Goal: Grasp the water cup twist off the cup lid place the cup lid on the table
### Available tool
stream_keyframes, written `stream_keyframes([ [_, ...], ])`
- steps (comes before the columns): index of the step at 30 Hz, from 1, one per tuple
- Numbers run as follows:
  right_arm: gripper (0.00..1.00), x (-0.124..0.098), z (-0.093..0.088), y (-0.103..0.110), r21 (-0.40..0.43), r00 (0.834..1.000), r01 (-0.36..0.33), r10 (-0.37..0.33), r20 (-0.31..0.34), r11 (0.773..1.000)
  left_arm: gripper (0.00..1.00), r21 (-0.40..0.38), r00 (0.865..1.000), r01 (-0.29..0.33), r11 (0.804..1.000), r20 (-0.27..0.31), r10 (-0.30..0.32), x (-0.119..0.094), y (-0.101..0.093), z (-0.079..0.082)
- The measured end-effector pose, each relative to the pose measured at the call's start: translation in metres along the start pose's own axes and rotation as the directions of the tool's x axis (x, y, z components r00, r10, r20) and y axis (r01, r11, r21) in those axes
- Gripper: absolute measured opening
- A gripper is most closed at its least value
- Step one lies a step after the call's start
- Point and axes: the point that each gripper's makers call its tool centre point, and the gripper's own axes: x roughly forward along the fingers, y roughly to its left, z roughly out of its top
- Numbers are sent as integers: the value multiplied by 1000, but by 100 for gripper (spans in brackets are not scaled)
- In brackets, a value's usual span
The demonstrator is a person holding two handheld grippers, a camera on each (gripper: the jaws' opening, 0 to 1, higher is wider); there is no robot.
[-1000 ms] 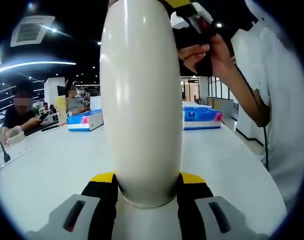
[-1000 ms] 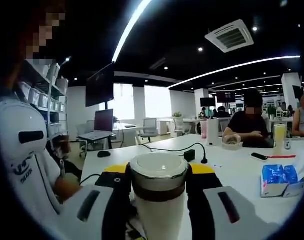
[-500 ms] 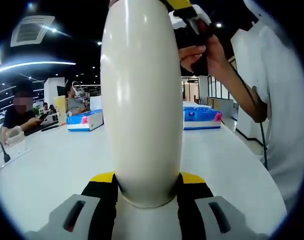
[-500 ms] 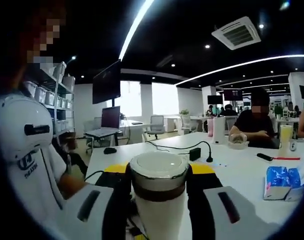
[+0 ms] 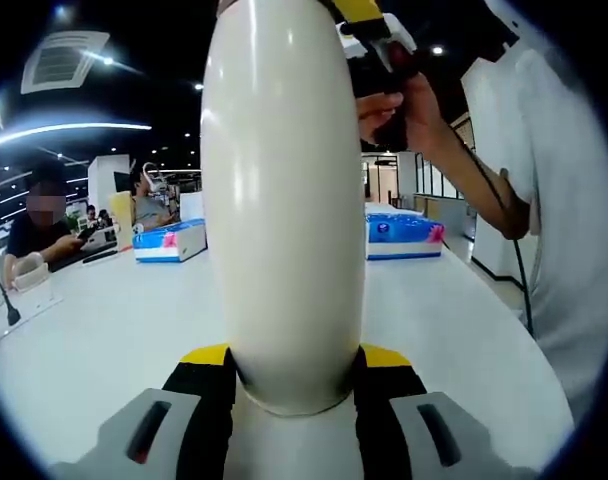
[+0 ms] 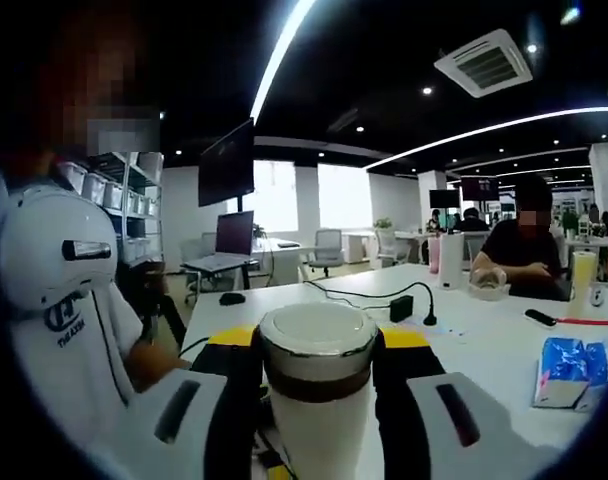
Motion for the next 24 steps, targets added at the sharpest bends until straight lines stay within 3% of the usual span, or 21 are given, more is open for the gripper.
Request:
stream_keyframes([
  [11, 46, -1, -2, 0, -25, 994, -106, 106, -3, 994, 48, 1, 1000, 0, 1000, 0, 0, 0, 0, 0],
  [24, 46, 0, -3, 2, -28, 986, -165, 165, 10, 986, 48, 1, 1000, -1, 1000, 0, 1, 0, 0, 0],
])
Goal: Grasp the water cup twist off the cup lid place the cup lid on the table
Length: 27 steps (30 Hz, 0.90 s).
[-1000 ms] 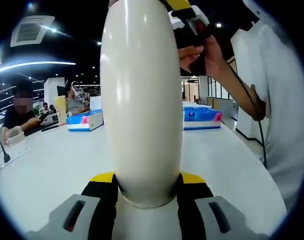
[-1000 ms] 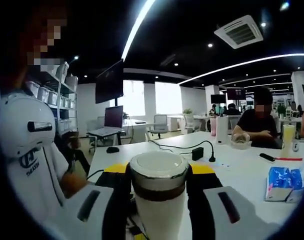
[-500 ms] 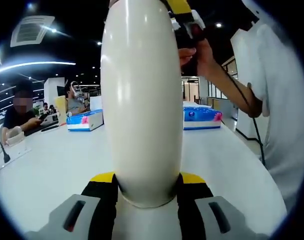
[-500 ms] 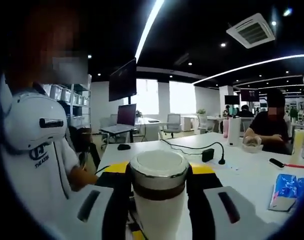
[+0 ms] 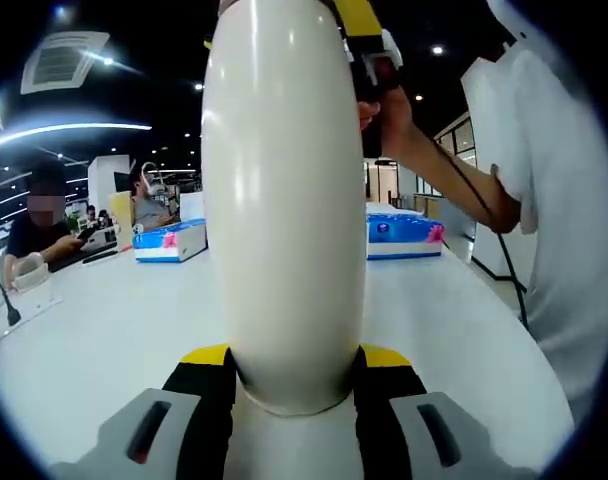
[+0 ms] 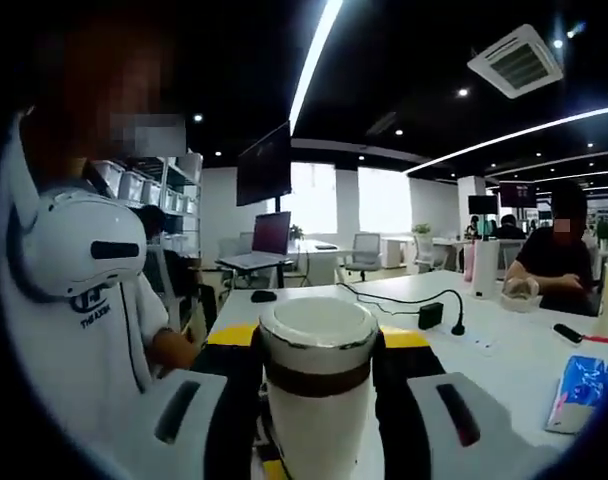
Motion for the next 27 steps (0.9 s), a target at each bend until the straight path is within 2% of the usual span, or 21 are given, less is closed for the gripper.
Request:
stream_keyframes([
  [11, 46, 3, 0, 2, 12, 998, -57, 57, -7, 998, 48, -1, 1000, -2, 1000, 0, 2, -1, 1, 0],
  [18, 47, 6, -4, 3, -29, 999, -31, 29, -43, 999, 48, 0, 1000, -1, 1000, 0, 1, -1, 1, 0],
  [22, 57, 7, -8, 1, -46, 996, 19, -23, -87, 999, 48, 1, 1000, -1, 1000, 0, 1, -1, 0, 0],
  [27, 71, 5, -3, 3, -60, 994, 74, -79, -81, 995, 48, 1, 1000, -1, 1000, 0, 1, -1, 0, 1],
])
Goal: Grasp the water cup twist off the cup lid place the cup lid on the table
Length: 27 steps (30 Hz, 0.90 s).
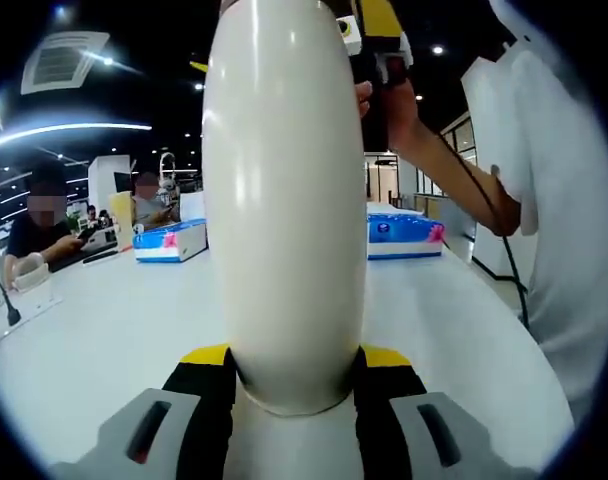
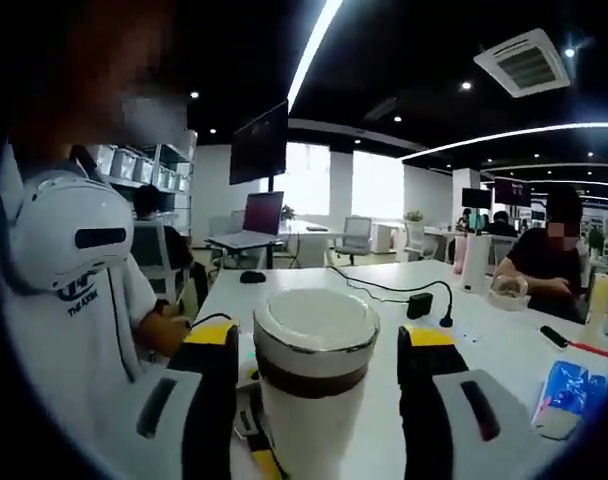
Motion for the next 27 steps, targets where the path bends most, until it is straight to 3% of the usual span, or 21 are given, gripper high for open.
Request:
stream_keyframes([
  [6, 82, -8, -3, -4, -30, 989, 142, -143, -23, 989, 48, 0, 1000, 0, 1000, 0, 0, 0, -1, 0],
  [9, 83, -13, -3, -9, -4, 975, 223, -223, -13, 975, 48, 0, 1000, 0, 1000, 0, 0, 0, -1, 0],
  [13, 79, -21, -4, -16, 50, 942, 335, -334, -21, 941, 48, 0, 1000, 0, 1000, 0, 0, 0, -1, 0],
  [20, 85, -21, 16, -3, 159, 912, 383, -399, 92, 910, 48, 0, 1000, 0, 1000, 0, 0, 0, -1, 0],
  [22, 83, -20, 19, -4, 210, 894, 403, -432, 118, 891, 48, 1, 1000, 0, 1000, 0, 0, 0, -1, 0],
  [25, 82, -17, 19, -7, 200, 875, 443, -471, 117, 874, 48, 1, 1000, 0, 1000, 0, 0, 0, 0, 0],
  [27, 80, -13, 16, -7, 194, 873, 457, -479, 88, 868, 48, 1, 1000, 0, 1000, 0, 0, 0, 0, 0],
])
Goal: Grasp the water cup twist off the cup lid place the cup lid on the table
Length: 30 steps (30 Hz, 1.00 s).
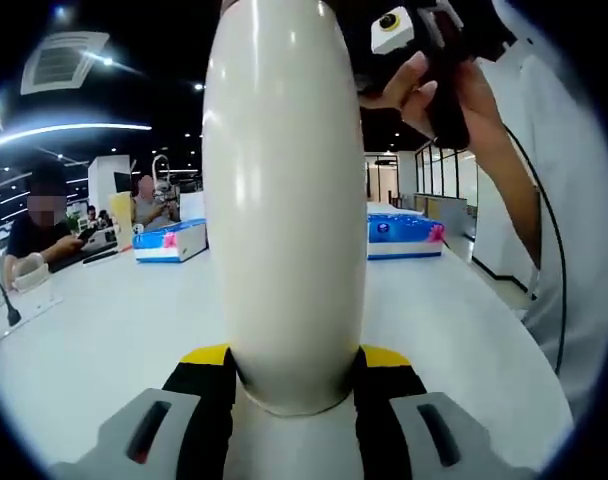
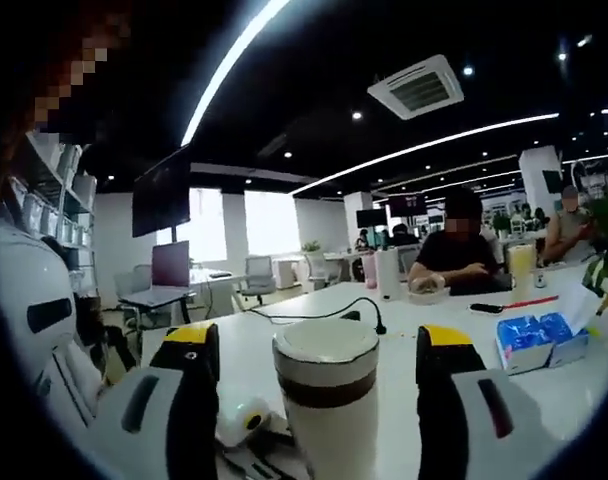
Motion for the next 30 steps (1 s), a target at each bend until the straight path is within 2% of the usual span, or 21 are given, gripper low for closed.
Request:
stream_keyframes([
  [5, 77, 3, -5, 2, -3, 1000, 14, -14, -28, 1000, 48, 0, 1000, 1, 1000, 0, -1, 0, 0, 0],
  [10, 72, 3, -10, -6, -15, 997, 52, -53, -55, 999, 48, 0, 1000, 1, 1000, 0, -1, 0, 0, 0],
  [17, 60, 0, -2, -6, 11, 998, 56, -56, -20, 998, 48, 1, 1000, 2, 1000, 0, -2, 0, 0, 0],
  [30, 46, 0, -2, -7, -17, 997, 63, -63, -38, 998, 48, 1, 1000, 3, 1000, 0, -3, 0, 0, -1],
])
